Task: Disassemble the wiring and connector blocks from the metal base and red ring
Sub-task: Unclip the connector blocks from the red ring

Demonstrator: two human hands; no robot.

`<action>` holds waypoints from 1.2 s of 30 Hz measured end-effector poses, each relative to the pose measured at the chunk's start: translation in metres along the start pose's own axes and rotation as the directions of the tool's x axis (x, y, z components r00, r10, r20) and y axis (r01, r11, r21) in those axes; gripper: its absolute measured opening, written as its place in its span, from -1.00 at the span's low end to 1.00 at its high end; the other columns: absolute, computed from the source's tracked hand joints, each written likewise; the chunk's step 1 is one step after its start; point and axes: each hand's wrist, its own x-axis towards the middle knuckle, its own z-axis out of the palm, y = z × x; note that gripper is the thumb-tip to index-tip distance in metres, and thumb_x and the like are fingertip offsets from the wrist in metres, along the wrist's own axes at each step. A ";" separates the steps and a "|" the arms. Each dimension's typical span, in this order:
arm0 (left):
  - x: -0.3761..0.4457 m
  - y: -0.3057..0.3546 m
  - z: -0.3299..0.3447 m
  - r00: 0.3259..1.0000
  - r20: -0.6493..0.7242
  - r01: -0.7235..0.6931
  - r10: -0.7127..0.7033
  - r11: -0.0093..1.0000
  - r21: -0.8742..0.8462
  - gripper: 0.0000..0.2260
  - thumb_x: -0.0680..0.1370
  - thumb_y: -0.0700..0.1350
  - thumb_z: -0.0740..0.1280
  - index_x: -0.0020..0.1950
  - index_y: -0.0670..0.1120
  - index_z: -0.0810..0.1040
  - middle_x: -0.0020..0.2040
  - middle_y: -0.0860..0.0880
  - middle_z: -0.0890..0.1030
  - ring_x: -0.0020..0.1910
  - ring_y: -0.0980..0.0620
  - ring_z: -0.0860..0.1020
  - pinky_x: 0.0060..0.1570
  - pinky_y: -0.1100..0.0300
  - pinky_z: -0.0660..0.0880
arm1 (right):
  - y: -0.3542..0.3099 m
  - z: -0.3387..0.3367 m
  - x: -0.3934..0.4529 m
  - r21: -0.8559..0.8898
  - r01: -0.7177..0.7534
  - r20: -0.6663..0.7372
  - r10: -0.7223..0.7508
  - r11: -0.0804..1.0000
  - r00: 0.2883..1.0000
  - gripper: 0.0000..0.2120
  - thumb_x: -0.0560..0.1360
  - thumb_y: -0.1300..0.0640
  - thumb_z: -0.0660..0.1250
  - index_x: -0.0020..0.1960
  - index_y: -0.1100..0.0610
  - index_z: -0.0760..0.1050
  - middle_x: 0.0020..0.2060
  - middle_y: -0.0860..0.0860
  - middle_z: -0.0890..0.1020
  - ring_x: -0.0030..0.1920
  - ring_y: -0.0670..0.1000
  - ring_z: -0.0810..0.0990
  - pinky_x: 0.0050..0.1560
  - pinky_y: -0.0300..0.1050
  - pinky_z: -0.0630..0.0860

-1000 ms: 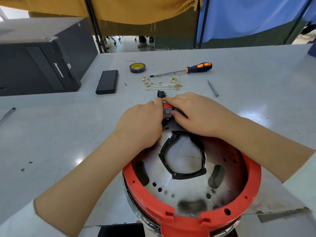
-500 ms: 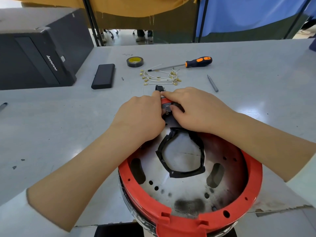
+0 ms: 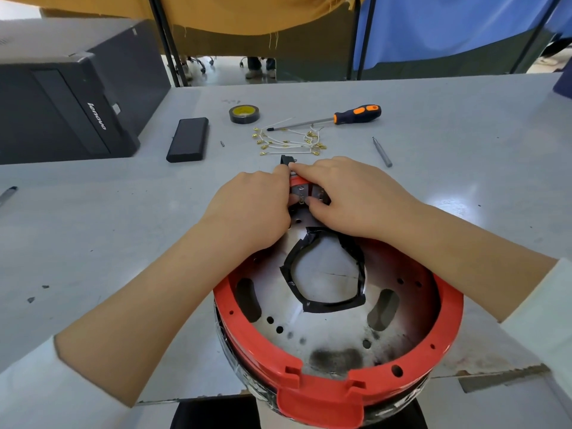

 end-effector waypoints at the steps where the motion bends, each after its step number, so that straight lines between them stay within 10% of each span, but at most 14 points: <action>1: 0.000 0.000 0.000 1.000 0.003 -0.002 0.001 1.000 0.021 -0.82 0.58 -0.04 0.15 0.14 -0.07 0.31 -0.08 -0.14 0.55 -0.32 -0.08 0.25 -0.46 0.11 0.08 | 0.000 0.000 0.000 -0.001 0.005 -0.009 -0.005 1.000 1.000 -0.54 0.51 0.05 0.19 0.41 -0.06 0.30 -0.01 -0.03 0.55 0.07 0.07 0.48 -0.19 -0.08 0.37; 19: -0.004 0.015 -0.007 0.993 -0.004 0.121 -0.121 0.992 0.036 -0.71 0.50 -0.14 0.18 0.22 -0.03 0.33 -0.29 -0.03 0.35 -0.23 -0.09 0.27 -0.50 0.18 0.06 | -0.002 0.003 0.002 -0.015 -0.008 -0.052 0.007 1.000 0.999 -0.68 0.50 0.09 0.23 0.25 0.00 0.39 -0.09 -0.04 0.54 0.01 0.10 0.47 -0.23 -0.07 0.34; 27: 0.003 0.003 0.000 0.998 0.065 0.031 -0.023 0.991 -0.126 -0.88 0.56 -0.08 0.18 0.06 -0.06 0.32 0.04 -0.16 0.56 -0.16 -0.15 0.41 -0.25 0.10 0.24 | -0.001 0.000 0.001 0.022 0.011 0.007 -0.012 1.000 1.000 -0.49 0.52 0.12 0.17 0.48 0.04 0.25 0.12 0.05 0.56 0.16 0.13 0.46 0.03 0.05 0.46; 36: 0.003 0.011 -0.007 0.995 0.068 0.074 -0.074 0.997 -0.003 -0.82 0.48 -0.12 0.21 -0.01 -0.02 0.21 -0.20 -0.06 0.38 -0.21 -0.10 0.30 -0.37 0.12 0.17 | -0.001 0.002 0.001 -0.020 0.004 -0.029 -0.005 1.000 1.000 -0.62 0.52 0.11 0.16 0.33 -0.01 0.36 0.00 -0.02 0.55 0.08 0.07 0.46 -0.21 -0.12 0.27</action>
